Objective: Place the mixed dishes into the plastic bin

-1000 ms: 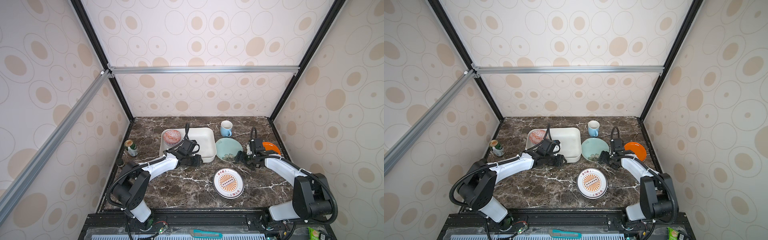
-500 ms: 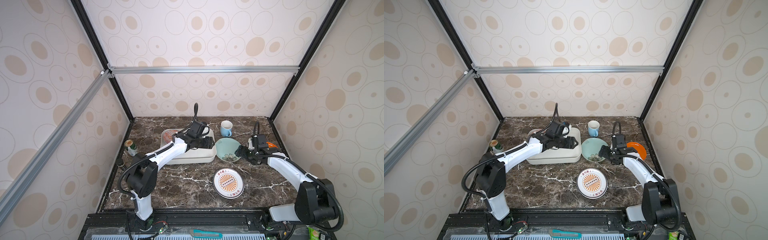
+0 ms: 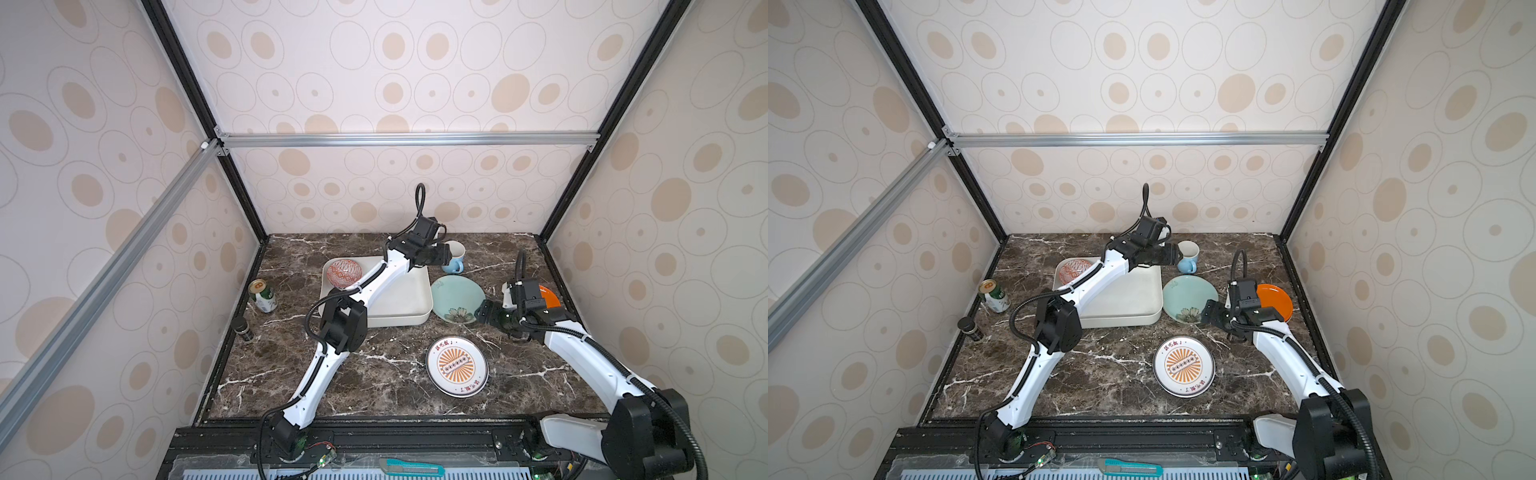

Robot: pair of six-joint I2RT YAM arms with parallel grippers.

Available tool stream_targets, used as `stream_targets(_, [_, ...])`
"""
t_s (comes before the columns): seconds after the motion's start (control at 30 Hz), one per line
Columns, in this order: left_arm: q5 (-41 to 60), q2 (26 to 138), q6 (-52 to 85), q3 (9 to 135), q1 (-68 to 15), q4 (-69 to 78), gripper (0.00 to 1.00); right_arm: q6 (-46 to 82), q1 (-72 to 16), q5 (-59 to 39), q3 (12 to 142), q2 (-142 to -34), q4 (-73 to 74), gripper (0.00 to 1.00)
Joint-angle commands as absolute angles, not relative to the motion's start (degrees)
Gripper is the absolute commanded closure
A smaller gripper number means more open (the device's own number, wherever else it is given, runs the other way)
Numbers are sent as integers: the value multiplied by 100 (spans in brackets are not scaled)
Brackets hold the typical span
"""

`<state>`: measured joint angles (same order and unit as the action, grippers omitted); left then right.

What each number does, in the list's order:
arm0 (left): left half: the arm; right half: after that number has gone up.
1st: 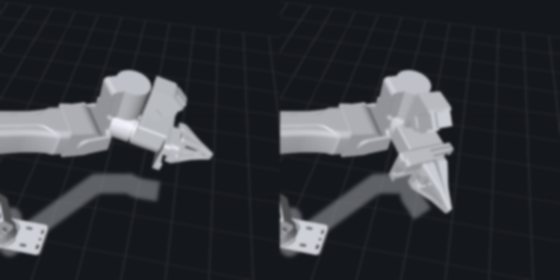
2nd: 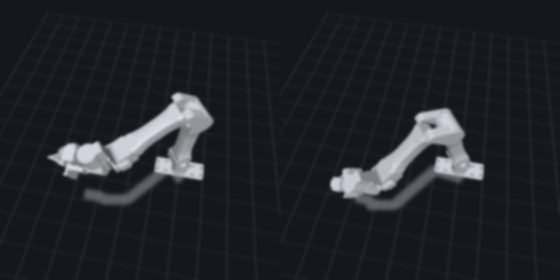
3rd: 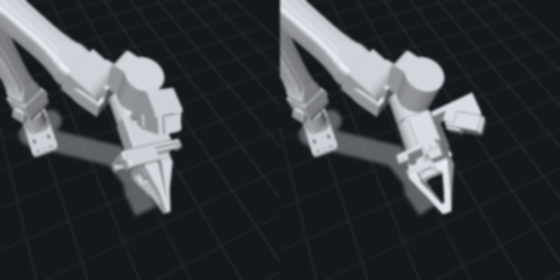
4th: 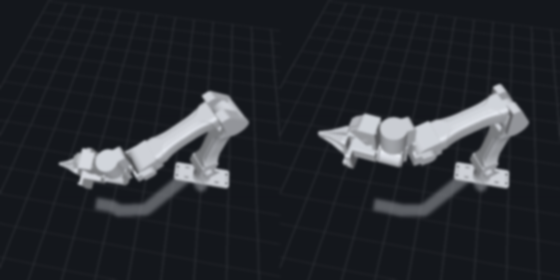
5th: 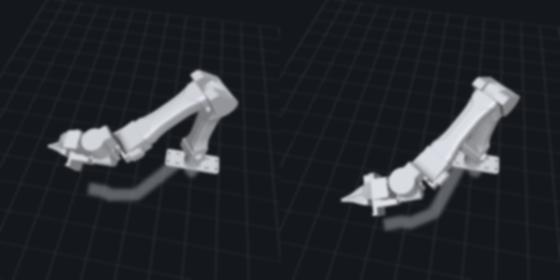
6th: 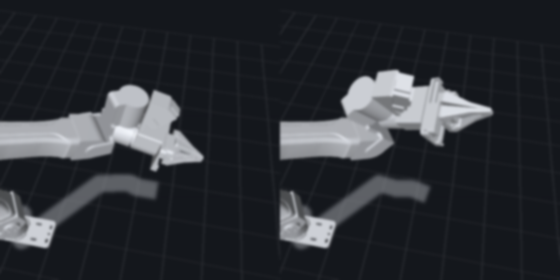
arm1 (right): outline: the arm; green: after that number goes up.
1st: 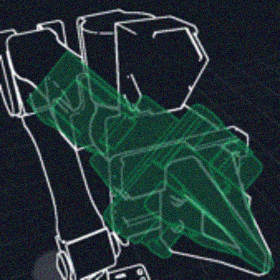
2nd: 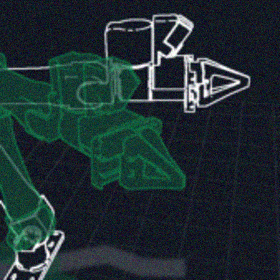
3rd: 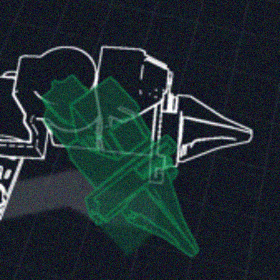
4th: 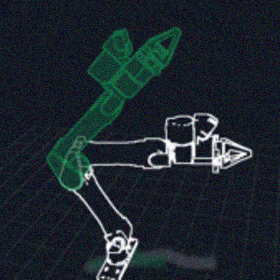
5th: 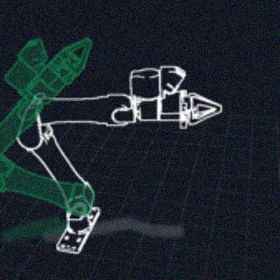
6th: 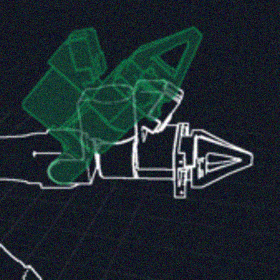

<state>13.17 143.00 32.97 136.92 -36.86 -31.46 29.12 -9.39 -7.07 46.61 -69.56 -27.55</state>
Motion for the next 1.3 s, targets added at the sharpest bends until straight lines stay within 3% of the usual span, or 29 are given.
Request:
stream_targets(0.0, [1190, 14176, 3575, 13614, -3697, -2772, 37, 2723, -923, -669, 4568, -6847, -2857, 11])
stream_targets(0.37, [1453, 14449, 3810, 14003, -3765, -2573, 37, 2559, -914, -524, 4525, -7078, -2761, 11])
stream_targets(0.47, [1563, 14323, 3777, 13874, -3766, -2613, 37, 2488, -914, -352, 4557, -7125, -2653, 16])
stream_targets(0.67, [1413, 13425, 3392, 12898, -3808, -2501, 29, 2527, -916, -325, 4900, -7405, -2650, 29])
stream_targets(0.9, [792, 12118, 2878, 11496, -3821, -2598, 27, 2542, -901, -54, 5332, -7960, -2988, 29])
stream_targets(1.03, [517, 11476, 2687, 10547, -3813, -2380, 25, 2834, -669, -629, 5306, -8375, -2603, 29])
stream_targets(1.27, [478, 11556, 2450, 10308, -3798, -2444, 27, 2833, -529, -866, 5354, -8802, -2054, 29])
